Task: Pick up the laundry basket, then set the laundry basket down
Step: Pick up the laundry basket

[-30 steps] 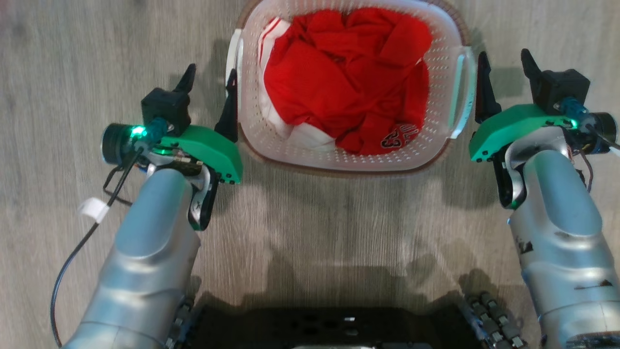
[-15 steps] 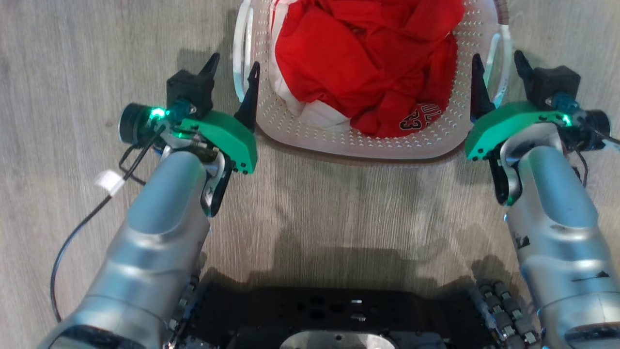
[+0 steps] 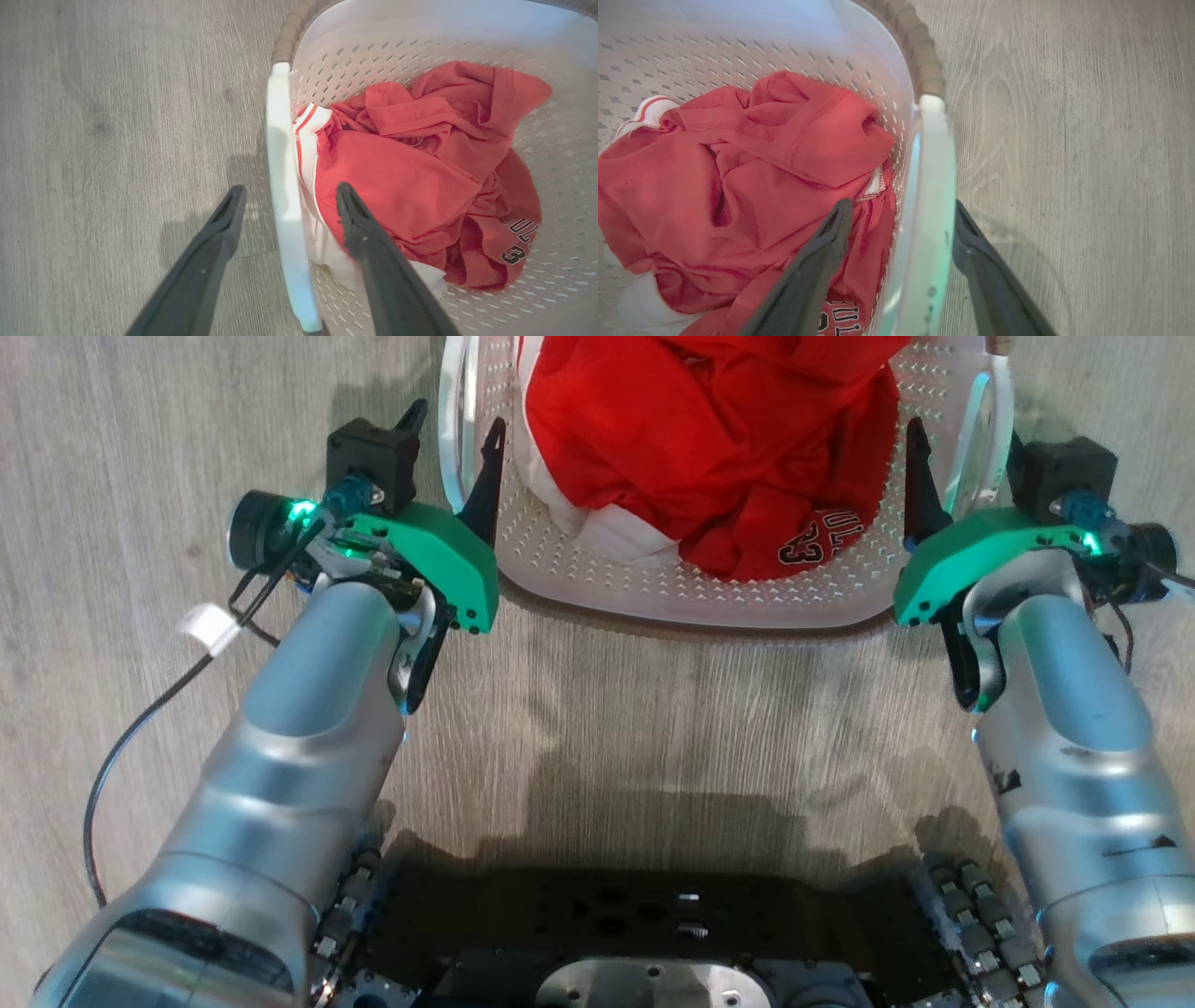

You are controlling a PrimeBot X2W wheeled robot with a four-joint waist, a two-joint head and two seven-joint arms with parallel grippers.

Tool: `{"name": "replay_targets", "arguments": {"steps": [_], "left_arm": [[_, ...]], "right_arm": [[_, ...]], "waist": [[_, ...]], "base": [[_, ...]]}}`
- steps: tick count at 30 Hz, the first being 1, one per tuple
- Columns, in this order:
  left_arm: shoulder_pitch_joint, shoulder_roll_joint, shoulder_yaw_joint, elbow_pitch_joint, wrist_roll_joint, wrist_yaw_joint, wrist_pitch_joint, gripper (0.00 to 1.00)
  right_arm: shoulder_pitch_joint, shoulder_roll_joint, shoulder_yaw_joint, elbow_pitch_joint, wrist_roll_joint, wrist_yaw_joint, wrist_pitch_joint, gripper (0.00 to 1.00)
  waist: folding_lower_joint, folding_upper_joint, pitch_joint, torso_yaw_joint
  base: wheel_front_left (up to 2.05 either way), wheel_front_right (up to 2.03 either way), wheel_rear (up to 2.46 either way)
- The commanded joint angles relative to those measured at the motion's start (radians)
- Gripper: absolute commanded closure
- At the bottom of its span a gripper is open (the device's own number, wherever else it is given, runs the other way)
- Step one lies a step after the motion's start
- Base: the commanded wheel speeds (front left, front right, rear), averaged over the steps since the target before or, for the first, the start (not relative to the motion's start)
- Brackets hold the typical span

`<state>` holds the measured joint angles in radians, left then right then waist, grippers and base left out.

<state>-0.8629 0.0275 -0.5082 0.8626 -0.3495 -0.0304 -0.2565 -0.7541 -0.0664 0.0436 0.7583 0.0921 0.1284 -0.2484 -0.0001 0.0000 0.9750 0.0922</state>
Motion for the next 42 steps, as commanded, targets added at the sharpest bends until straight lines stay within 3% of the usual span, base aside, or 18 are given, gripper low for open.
{"name": "replay_targets", "arguments": {"steps": [1,18,21,23,25,26,27,28,31,32,42], "left_arm": [[0.009,0.023,0.008,-0.002,-0.009,0.007,-0.005,0.0],[-0.074,0.023,-0.092,0.07,-0.072,0.02,-0.005,0.0],[-0.083,0.023,-0.123,0.079,-0.09,0.021,-0.005,0.23],[-0.087,0.023,-0.136,0.082,-0.099,0.023,-0.005,0.42],[-0.089,0.023,-0.147,0.085,-0.109,0.027,-0.005,0.58],[-0.09,0.023,-0.153,0.087,-0.113,0.028,-0.005,0.69],[-0.091,0.023,-0.158,0.09,-0.118,0.029,-0.005,0.9],[-0.092,0.023,-0.164,0.092,-0.121,0.03,-0.005,1.0],[-0.088,0.023,-0.179,0.094,-0.136,0.035,-0.005,1.0],[-0.084,0.023,-0.184,0.094,-0.141,0.038,-0.005,1.0],[-0.049,0.023,-0.222,0.109,-0.204,0.06,-0.005,1.0]], "right_arm": [[0.025,0.016,0.025,-0.009,0.005,0.002,-0.013,0.0],[-0.016,0.016,0.048,0.038,0.014,0.002,-0.013,0.0],[-0.02,0.016,0.048,0.044,0.013,0.002,-0.013,0.03],[-0.021,0.016,0.048,0.047,0.014,0.002,-0.013,0.11],[-0.022,0.016,0.05,0.05,0.015,0.002,-0.013,0.31],[-0.023,0.016,0.051,0.051,0.016,0.002,-0.013,0.48],[-0.024,0.016,0.051,0.053,0.017,0.002,-0.013,0.54],[-0.024,0.016,0.052,0.055,0.017,0.002,-0.013,0.6],[-0.026,0.016,0.053,0.068,0.018,0.002,-0.013,0.95],[-0.027,0.016,0.054,0.074,0.02,0.002,-0.013,1.0],[-0.034,0.016,0.083,0.129,0.053,0.002,-0.013,1.0]], "waist": [[0.0001,0.0,0.004,0.002],[0.0001,0.0,0.033,0.004],[0.0001,0.0,0.034,0.003],[0.0001,0.0,0.034,0.003],[0.0001,0.0,0.034,0.002],[0.0001,0.0,0.033,0.002],[0.0001,0.0,0.033,0.001],[0.0001,0.0,0.032,0.001],[0.0001,0.0,0.023,0.002],[0.0001,0.0,0.019,0.002],[0.0001,0.0,-0.028,0.001]], "base": [[0.0,0.0,0.0],[0.0,0.0,0.0],[0.0,0.0,0.0],[0.0,0.0,0.0],[0.0,0.0,0.0],[0.0,0.0,0.0],[0.0,0.0,0.0],[0.0,0.0,0.0],[0.0,0.0,0.0],[0.0,0.0,0.0],[0.0,0.0,0.0]]}}
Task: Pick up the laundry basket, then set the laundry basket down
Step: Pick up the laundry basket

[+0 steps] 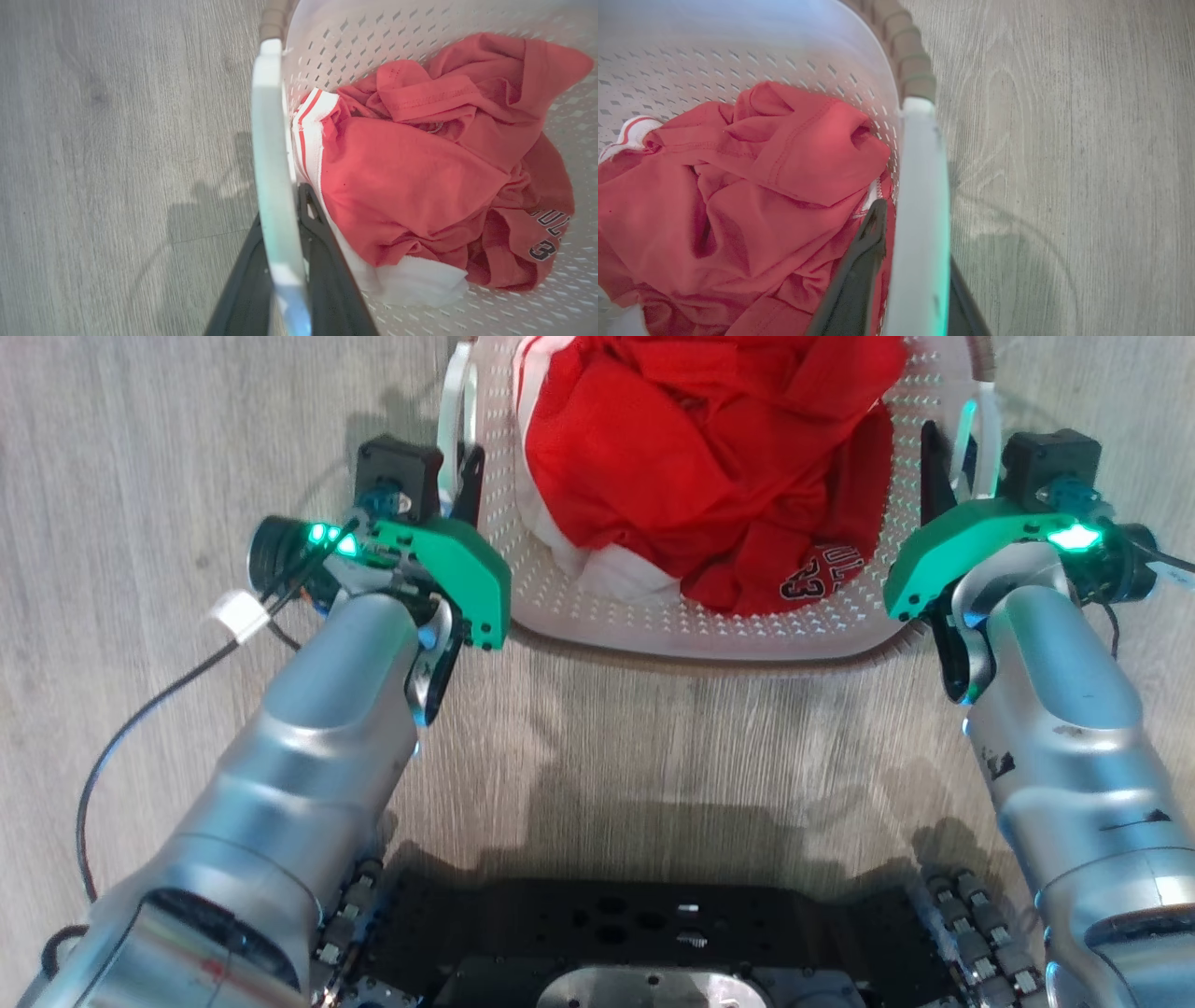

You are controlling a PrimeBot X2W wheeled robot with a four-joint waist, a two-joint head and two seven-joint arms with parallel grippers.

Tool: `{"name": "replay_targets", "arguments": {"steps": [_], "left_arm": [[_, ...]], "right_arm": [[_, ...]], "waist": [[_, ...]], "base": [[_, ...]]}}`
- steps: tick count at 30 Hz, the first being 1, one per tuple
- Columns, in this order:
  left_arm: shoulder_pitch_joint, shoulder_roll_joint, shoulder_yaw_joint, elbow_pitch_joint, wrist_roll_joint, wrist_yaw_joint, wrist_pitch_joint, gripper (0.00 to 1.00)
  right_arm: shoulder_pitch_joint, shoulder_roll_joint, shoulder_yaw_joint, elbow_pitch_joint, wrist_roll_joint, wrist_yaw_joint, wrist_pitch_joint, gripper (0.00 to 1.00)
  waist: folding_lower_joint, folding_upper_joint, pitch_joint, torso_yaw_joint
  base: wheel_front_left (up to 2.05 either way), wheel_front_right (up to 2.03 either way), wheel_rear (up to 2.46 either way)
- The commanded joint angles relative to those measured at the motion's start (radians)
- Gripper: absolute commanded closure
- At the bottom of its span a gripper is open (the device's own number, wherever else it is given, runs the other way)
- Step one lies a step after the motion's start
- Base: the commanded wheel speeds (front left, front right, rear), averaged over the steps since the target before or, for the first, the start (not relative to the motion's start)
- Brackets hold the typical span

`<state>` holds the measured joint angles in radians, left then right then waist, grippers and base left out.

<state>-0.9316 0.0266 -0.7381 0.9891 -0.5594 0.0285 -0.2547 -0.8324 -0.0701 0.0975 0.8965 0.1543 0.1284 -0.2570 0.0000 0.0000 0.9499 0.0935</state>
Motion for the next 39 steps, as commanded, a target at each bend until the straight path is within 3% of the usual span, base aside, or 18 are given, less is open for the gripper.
{"name": "replay_targets", "arguments": {"steps": [1,17,26,39], "left_arm": [[0.026,0.024,0.003,-0.017,-0.002,0.004,-0.007,1.0],[0.142,0.024,-0.043,0.026,-0.105,0.038,-0.007,1.0],[0.241,0.024,-0.082,0.079,-0.157,0.037,-0.007,1.0],[0.373,0.024,-0.188,0.157,-0.276,0.028,0.02,1.0]], "right_arm": [[0.045,0.02,0.035,-0.002,-0.004,0.002,-0.005,1.0],[0.084,0.02,0.155,0.165,0.097,0.002,-0.005,1.0],[0.14,0.02,0.302,0.276,0.243,0.002,0.016,1.0],[0.27,0.02,0.502,0.285,0.462,0.002,0.124,1.0]], "waist": [[0.0,0.0,-0.01,0.0],[0.0,0.0,-0.194,-0.005],[0.0,0.0,-0.353,-0.016],[0.0,0.0,-0.591,-0.025]], "base": [[0.0,0.0,0.0],[0.0,0.0,0.0],[0.0,0.0,0.0],[0.0,0.0,0.0]]}}
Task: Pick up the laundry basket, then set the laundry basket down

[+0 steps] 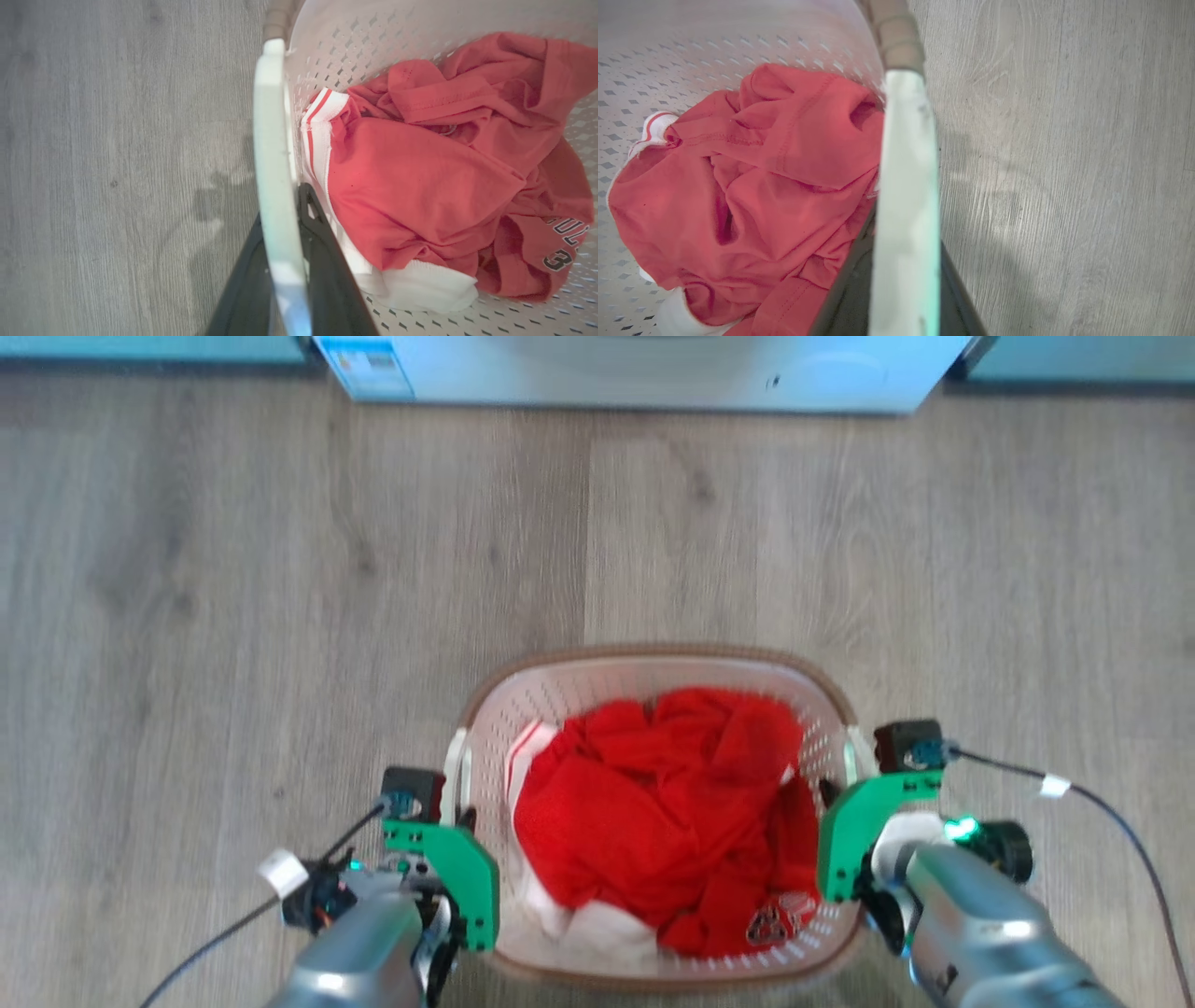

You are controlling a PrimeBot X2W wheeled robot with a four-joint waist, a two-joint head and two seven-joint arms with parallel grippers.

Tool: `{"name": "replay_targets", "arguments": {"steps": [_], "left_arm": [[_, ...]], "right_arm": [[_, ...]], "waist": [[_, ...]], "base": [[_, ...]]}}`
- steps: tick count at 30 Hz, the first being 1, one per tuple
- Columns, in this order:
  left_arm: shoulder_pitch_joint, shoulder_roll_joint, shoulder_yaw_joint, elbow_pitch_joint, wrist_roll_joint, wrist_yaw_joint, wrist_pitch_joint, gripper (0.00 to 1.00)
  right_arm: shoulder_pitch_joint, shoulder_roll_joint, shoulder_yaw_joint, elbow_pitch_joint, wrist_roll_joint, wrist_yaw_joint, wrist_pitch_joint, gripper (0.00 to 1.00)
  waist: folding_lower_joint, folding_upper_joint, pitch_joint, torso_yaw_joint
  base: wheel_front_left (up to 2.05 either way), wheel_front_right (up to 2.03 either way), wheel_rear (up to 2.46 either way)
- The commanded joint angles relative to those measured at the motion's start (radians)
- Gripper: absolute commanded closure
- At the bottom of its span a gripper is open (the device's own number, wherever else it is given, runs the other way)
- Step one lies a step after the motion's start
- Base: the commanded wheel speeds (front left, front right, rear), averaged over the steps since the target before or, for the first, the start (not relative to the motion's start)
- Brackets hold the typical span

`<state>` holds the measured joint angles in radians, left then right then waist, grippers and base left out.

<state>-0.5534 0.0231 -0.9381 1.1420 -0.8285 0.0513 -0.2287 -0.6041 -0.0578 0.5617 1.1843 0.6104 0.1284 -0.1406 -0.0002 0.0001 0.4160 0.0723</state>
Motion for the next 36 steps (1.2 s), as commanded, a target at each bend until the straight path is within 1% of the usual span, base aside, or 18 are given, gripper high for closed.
{"name": "replay_targets", "arguments": {"steps": [1,10,21,28,36], "left_arm": [[-0.005,0.027,0.012,0.004,-0.007,0.005,-0.006,1.0],[0.06,0.027,-0.042,0.04,-0.056,-0.004,0.037,1.0],[0.12,0.027,-0.093,0.055,-0.092,-0.011,0.051,1.0],[0.15,0.027,-0.12,0.064,-0.113,-0.012,0.049,1.0],[0.143,0.027,-0.135,0.08,-0.13,-0.02,0.048,1.0]], "right_arm": [[0.042,0.008,0.038,-0.002,0.006,0.002,0.007,1.0],[0.118,0.008,0.138,0.01,0.111,0.002,0.067,1.0],[0.178,0.008,0.236,0.008,0.201,0.002,0.102,1.0],[0.201,0.008,0.289,0.01,0.255,0.002,0.103,1.0],[0.2,0.008,0.332,0.019,0.295,0.002,0.097,1.0]], "waist": [[0.0002,-0.0001,-0.057,-0.004],[0.0002,-0.0001,-0.191,-0.009],[0.0002,-0.0001,-0.314,-0.016],[0.0002,-0.0001,-0.371,-0.014],[0.0002,-0.0001,-0.392,-0.016]], "base": [[0.0,0.0,0.0],[0.0,0.0,0.0],[0.0,0.0,0.0],[0.0,0.0,0.0],[0.0,0.0,0.0]]}}
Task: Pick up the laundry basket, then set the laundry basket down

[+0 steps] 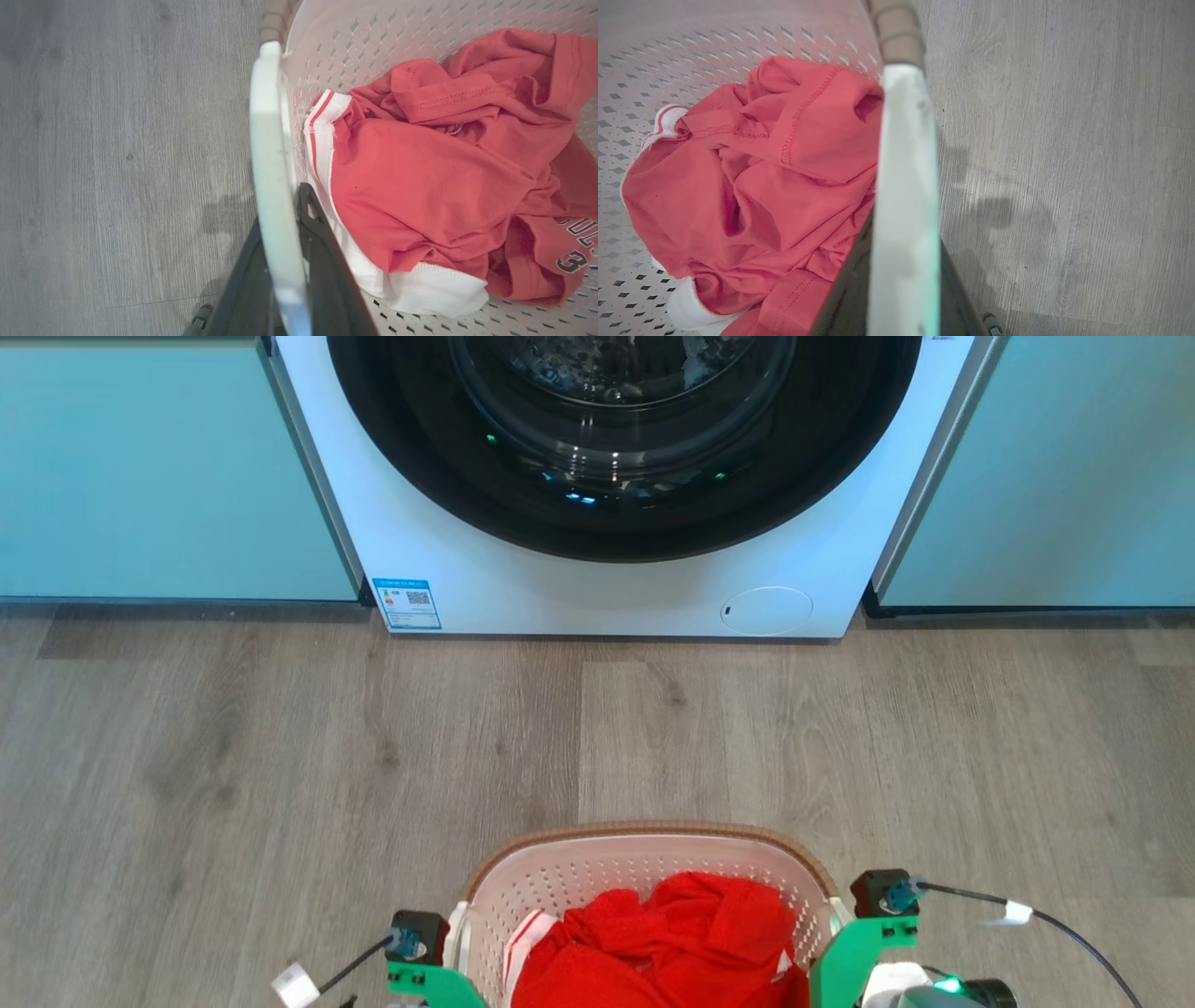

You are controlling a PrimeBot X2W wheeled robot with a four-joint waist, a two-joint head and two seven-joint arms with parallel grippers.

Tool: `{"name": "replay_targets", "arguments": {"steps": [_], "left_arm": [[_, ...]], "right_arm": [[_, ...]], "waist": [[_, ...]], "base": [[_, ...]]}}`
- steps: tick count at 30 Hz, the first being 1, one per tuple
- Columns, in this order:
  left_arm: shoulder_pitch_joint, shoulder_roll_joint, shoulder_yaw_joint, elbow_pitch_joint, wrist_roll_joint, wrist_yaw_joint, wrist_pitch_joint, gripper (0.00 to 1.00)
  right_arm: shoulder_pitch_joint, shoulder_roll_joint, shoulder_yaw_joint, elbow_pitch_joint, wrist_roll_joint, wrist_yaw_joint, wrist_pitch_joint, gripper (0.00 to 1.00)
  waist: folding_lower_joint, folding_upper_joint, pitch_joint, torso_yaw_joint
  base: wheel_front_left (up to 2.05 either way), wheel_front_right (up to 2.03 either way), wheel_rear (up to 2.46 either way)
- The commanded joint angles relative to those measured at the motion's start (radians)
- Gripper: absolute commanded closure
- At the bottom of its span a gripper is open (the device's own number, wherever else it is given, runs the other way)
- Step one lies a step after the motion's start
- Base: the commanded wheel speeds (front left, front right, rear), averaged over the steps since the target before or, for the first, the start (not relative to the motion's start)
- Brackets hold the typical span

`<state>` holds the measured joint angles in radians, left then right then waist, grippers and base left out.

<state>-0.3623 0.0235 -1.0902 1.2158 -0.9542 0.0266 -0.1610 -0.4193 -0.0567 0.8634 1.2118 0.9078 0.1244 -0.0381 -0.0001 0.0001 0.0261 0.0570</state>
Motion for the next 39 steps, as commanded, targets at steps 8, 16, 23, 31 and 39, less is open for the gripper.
{"name": "replay_targets", "arguments": {"steps": [8,16,23,31,39], "left_arm": [[-0.051,0.027,0.0,0.016,-0.017,-0.001,-0.026,1.0],[-0.052,0.027,-0.013,0.019,-0.029,-0.003,-0.025,1.0],[-0.055,0.027,-0.025,0.019,-0.042,-0.001,-0.024,1.0],[-0.057,0.027,-0.038,0.016,-0.056,0.005,-0.023,1.0],[-0.062,0.027,-0.05,0.012,-0.071,0.011,-0.025,1.0]], "right_arm": [[0.009,0.006,0.067,0.001,0.028,0.006,-0.011,1.0],[0.003,0.006,0.093,0.006,0.052,0.006,-0.019,1.0],[-0.004,0.006,0.116,0.009,0.073,0.006,-0.024,1.0],[-0.011,0.006,0.14,0.013,0.097,0.006,-0.03,1.0],[-0.02,0.006,0.161,0.018,0.117,0.006,-0.037,1.0]], "waist": [[0.0001,-0.0001,-0.012,-0.007],[0.0001,-0.0001,-0.014,-0.011],[0.0001,-0.0001,-0.015,-0.012],[0.0001,-0.0001,-0.016,-0.014],[0.0001,-0.0001,-0.011,-0.014]], "base": [[0.0,0.0,0.0],[0.0,0.0,0.0],[0.0,0.0,0.0],[0.0,0.0,0.0],[0.0,0.0,0.0]]}}
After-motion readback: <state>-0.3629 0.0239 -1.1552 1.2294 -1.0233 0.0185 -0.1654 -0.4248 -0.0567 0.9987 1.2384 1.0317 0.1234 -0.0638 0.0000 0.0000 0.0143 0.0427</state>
